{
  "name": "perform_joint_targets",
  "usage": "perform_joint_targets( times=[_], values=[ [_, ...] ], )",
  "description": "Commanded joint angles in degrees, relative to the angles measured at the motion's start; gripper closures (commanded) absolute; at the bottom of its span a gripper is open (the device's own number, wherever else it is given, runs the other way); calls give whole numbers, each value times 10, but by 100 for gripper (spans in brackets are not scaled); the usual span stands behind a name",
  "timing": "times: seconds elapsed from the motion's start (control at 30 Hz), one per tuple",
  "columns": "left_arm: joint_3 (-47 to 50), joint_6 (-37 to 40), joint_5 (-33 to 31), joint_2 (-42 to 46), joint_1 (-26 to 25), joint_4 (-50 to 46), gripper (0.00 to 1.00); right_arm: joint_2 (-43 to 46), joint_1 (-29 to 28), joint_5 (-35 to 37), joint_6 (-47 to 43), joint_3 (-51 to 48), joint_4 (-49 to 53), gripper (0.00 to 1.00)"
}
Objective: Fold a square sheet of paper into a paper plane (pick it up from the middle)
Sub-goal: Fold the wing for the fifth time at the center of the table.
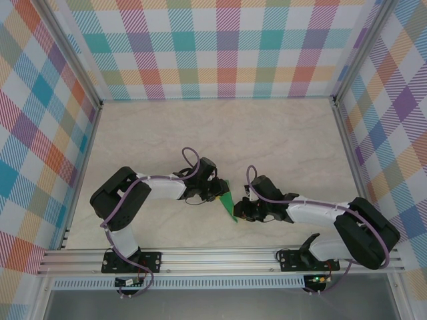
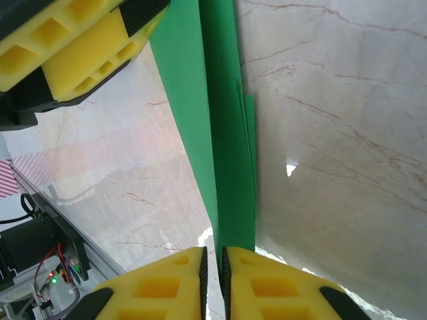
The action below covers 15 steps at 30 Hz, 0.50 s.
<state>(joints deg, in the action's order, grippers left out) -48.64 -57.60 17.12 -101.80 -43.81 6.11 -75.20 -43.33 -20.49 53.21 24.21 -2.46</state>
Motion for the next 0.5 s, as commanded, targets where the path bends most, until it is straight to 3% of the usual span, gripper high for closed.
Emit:
perform_joint_targets(
  times=[0.0, 0.47],
  values=[
    [1, 9, -12, -27, -6, -41, 68, -19, -2, -14, -8, 9, -1, 88],
    [-3, 9, -13, -30, -7, -48, 68, -74, -2, -72, -27, -44, -29, 92]
  ],
)
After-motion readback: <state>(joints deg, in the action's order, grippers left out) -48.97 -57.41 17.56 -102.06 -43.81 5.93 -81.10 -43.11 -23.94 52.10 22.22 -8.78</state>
